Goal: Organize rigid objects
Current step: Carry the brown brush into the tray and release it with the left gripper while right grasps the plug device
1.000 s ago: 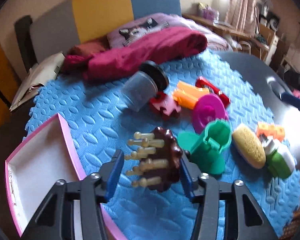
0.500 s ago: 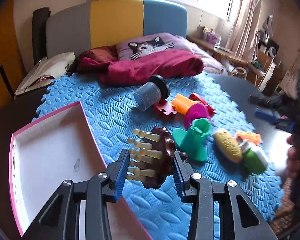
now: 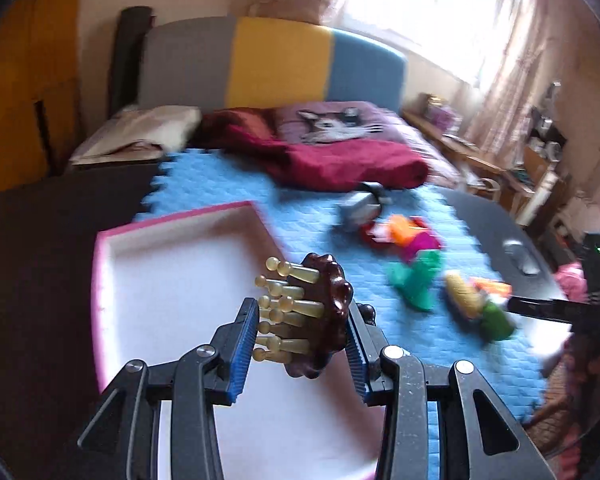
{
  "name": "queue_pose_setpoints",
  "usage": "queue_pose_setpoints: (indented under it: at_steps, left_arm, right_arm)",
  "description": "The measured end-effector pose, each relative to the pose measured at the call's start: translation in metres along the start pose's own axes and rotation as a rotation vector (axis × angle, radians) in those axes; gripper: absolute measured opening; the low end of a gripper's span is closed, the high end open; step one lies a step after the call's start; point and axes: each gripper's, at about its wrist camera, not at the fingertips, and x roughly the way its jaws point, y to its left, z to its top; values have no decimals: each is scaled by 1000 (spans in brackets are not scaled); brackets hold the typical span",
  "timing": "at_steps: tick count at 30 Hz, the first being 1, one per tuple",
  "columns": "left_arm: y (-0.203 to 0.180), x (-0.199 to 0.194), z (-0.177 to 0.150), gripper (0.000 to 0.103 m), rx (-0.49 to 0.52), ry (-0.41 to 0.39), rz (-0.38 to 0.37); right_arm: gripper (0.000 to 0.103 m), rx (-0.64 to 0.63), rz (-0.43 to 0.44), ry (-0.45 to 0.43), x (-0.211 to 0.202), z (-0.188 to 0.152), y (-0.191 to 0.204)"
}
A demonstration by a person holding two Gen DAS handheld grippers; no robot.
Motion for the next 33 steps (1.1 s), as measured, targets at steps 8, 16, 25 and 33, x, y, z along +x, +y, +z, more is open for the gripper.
queue_pose_setpoints:
  at_steps: [8,16,25,33]
  left_arm:
    - [69,40,6,42,-50,51,145]
    - [101,59,12,51,-117,49,193]
    - [88,10,-1,68,-121,-40,251]
    - [69,-22,-33,70,-108,-44,242]
  right_arm:
    - [69,-11,-106,99,34,5,-1]
    - [54,-130,-195,102,42,-3,17]
    - [53,-108,-170,107,44,0,13]
    - [53,-133,-185,97,44,-3,18]
